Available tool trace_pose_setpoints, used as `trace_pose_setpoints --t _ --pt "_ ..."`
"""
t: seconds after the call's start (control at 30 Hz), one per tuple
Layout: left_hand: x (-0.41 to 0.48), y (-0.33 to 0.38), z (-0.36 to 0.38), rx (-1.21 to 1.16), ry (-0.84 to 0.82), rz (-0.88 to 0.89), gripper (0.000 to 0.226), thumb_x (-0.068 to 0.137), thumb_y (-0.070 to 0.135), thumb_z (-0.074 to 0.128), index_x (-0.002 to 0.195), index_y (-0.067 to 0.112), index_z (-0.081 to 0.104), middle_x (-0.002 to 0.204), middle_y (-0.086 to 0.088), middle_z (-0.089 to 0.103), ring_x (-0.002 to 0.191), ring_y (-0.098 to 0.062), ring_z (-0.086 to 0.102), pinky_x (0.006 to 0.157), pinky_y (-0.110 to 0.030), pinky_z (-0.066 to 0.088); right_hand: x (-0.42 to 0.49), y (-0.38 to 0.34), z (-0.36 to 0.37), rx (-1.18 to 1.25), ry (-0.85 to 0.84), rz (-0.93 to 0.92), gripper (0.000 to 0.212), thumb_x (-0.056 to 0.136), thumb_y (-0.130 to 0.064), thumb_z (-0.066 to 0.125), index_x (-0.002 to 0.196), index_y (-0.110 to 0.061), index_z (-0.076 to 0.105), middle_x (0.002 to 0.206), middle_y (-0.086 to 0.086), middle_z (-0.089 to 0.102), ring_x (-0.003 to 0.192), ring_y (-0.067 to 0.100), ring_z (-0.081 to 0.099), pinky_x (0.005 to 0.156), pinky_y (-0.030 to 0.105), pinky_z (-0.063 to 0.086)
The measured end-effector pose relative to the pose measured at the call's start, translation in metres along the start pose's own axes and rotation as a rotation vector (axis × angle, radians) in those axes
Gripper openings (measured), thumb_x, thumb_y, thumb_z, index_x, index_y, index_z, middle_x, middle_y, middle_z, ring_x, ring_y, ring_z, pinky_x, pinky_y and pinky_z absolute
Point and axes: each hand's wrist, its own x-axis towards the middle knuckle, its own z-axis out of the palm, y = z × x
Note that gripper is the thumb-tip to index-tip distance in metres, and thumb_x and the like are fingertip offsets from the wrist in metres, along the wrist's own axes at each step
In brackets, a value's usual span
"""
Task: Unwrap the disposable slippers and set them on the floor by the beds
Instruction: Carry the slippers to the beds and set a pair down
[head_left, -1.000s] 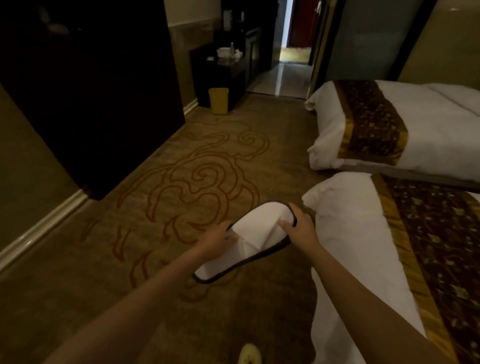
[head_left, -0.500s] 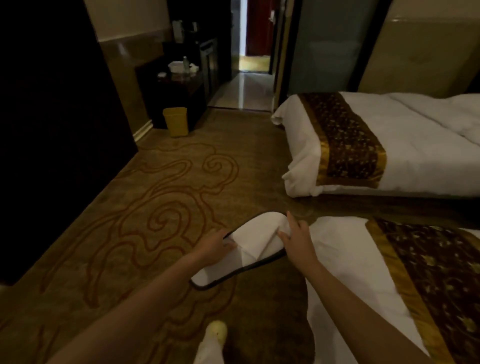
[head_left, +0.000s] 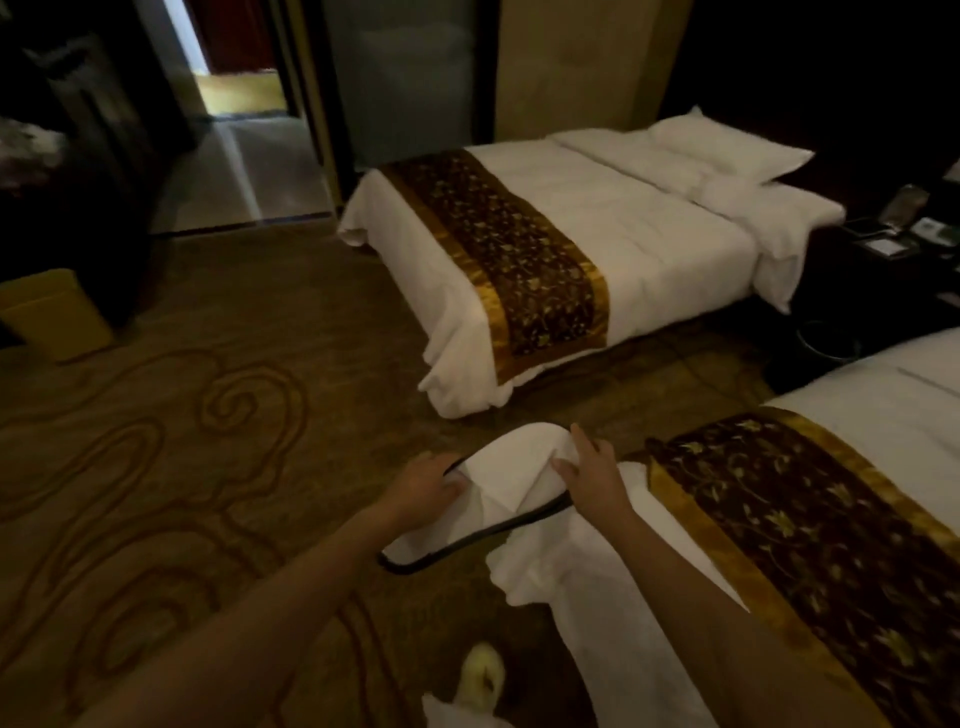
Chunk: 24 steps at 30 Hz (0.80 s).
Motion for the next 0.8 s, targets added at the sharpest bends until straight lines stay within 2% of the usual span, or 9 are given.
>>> trace_pose_setpoints --t 0.07,0.13,0.33,0.43,0.6,0.7,0.8 --pt "0.056 0.004 -0.010 0.002 -0.023 0.066 0.040 0.092 0.031 0.047 0.131 0.020 0.049 0.132 -0.007 0.054 0.117 -0.023 0.050 0.096 -0.029 0.040 0.048 0.002 -0.002 -0.001 0.031 0.052 0.059 0.096 -0.029 0.045 0.148 -0.017 0.020 0.146 0.020 0.027 0.128 0.033 0.039 0.104 0.038 0.036" --pt "0.113 0.007 -0.020 0.002 -0.046 0.108 0.037 0.093 0.028 0.047 0.129 0.020 0.051 0.130 -0.006 0.056 0.115 -0.022 0.052 0.089 -0.026 0.038 0.097 0.004 -0.003 0.013 0.062 0.096 0.059 0.096 -0.030 0.045 0.147 -0.017 0.020 0.147 0.019 0.026 0.127 0.033 0.041 0.102 0.039 0.038" --pt "0.265 0.030 -0.063 0.076 -0.134 0.207 0.036 0.094 0.026 0.045 0.128 0.015 0.051 0.125 -0.012 0.057 0.110 -0.025 0.053 0.084 -0.028 0.038 0.219 0.001 -0.026 0.126 0.111 0.191 0.059 0.096 -0.030 0.045 0.147 -0.015 0.019 0.149 0.018 0.022 0.128 0.033 0.040 0.103 0.038 0.037" --pt "0.330 0.052 -0.079 0.071 -0.186 0.236 0.035 0.094 0.027 0.046 0.126 0.016 0.053 0.123 -0.011 0.059 0.108 -0.024 0.054 0.086 -0.029 0.040 0.271 0.000 -0.050 0.175 0.161 0.251 0.059 0.095 -0.030 0.047 0.146 -0.016 0.021 0.147 0.018 0.025 0.126 0.032 0.042 0.098 0.036 0.040" --pt "0.434 0.083 -0.084 0.140 -0.290 0.311 0.042 0.093 0.029 0.047 0.134 0.017 0.046 0.130 -0.012 0.052 0.117 -0.027 0.049 0.099 -0.040 0.042 0.342 0.018 -0.074 0.208 0.225 0.361 0.058 0.096 -0.030 0.045 0.147 -0.015 0.021 0.148 0.017 0.024 0.128 0.032 0.039 0.103 0.037 0.036" --pt "0.506 0.109 -0.079 0.171 -0.384 0.412 0.040 0.094 0.027 0.047 0.133 0.018 0.047 0.131 -0.011 0.050 0.117 -0.026 0.047 0.095 -0.032 0.040 0.383 0.036 -0.082 0.257 0.266 0.478 0.058 0.097 -0.030 0.043 0.147 -0.014 0.019 0.150 0.016 0.021 0.130 0.032 0.038 0.104 0.037 0.036" --pt "0.573 0.137 -0.072 0.228 -0.470 0.471 0.044 0.095 0.031 0.045 0.136 0.017 0.043 0.132 -0.012 0.046 0.119 -0.028 0.044 0.096 -0.035 0.038 0.423 0.055 -0.091 0.196 0.297 0.532 0.053 0.097 -0.027 0.042 0.145 -0.010 0.025 0.149 0.016 0.023 0.128 0.031 0.038 0.097 0.031 0.036"
